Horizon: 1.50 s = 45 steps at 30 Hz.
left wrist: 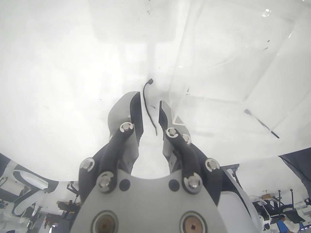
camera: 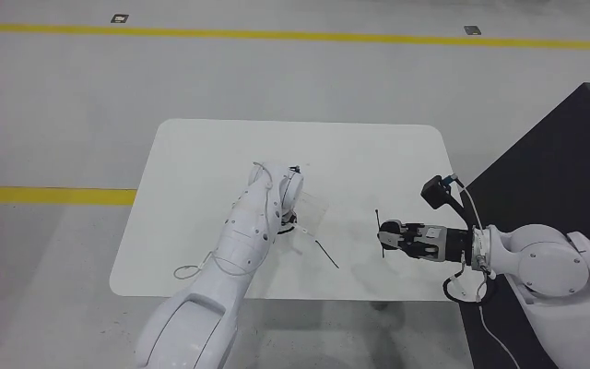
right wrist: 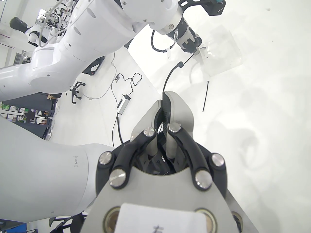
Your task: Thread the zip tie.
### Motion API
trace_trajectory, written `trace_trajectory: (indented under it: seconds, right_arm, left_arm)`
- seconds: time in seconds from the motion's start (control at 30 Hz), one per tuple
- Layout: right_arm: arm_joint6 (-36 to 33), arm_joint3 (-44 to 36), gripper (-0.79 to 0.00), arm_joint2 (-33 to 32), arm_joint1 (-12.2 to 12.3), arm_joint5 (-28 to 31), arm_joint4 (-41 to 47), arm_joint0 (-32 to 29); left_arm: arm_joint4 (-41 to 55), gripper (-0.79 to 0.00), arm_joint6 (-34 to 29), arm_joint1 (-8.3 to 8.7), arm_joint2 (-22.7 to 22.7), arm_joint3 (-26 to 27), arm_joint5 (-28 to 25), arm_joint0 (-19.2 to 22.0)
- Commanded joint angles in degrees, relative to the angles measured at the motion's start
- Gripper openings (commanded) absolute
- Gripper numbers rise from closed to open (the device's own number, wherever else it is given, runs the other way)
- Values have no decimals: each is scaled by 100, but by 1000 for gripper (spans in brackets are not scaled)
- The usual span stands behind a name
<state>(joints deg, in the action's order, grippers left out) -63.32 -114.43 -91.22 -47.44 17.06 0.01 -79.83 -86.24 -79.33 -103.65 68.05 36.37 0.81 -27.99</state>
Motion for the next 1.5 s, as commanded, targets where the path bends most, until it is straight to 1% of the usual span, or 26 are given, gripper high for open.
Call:
trace_trajectory:
  seconds: [0.0,0.07,0.2,0.37,0.47,0.5,0.57,0.6,0.77,0.87,0.97,1.1,1.17,1.23,1.33,1.47]
  right_arm:
    - [0,0,-785,0,0,0,0,0]
    - [0,0,-785,0,0,0,0,0]
    - [0,0,-785,0,0,0,0,0]
    - [0,0,-785,0,0,0,0,0]
    - [0,0,-785,0,0,0,0,0]
    - [0,0,-785,0,0,0,0,0]
    - [0,0,-785,0,0,0,0,0]
    - [0,0,-785,0,0,0,0,0]
    - [0,0,-785,0,0,0,0,0]
    - [0,0,-785,0,0,0,0,0]
    - [0,0,-785,0,0,0,0,0]
    - [0,0,-785,0,0,0,0,0]
    - [0,0,-785,0,0,0,0,0]
    - [0,0,-785,0,0,0,0,0]
    - [0,0,-785,0,0,0,0,0]
    - [0,0,-785,0,0,0,0,0]
  left_arm:
    - [5,-659,40,5,2,-103,28,47]
    - [39,-653,63,-1,-12,-177,12,87]
    - [104,-677,115,-4,-21,-308,5,160]
    - [179,-683,183,-20,-61,-487,-9,230]
    - [229,-717,216,-26,-73,-607,3,278]
    - [241,-742,227,-27,-76,-651,2,299]
    - [237,-757,266,-21,-78,-743,29,345]
    - [251,-785,277,-19,-77,-788,24,361]
    - [304,-785,338,-15,-84,-974,39,428]
    - [322,-785,358,-9,-86,-970,73,467]
    - [306,-785,333,2,-95,-792,132,466]
    - [260,-785,189,70,-22,-278,232,369]
    - [208,-785,70,119,33,145,268,222]
    - [155,-785,-67,186,135,705,285,5]
    - [150,-785,-280,307,378,1863,155,-502]
    - [461,-785,-514,463,840,3801,-228,-1471]
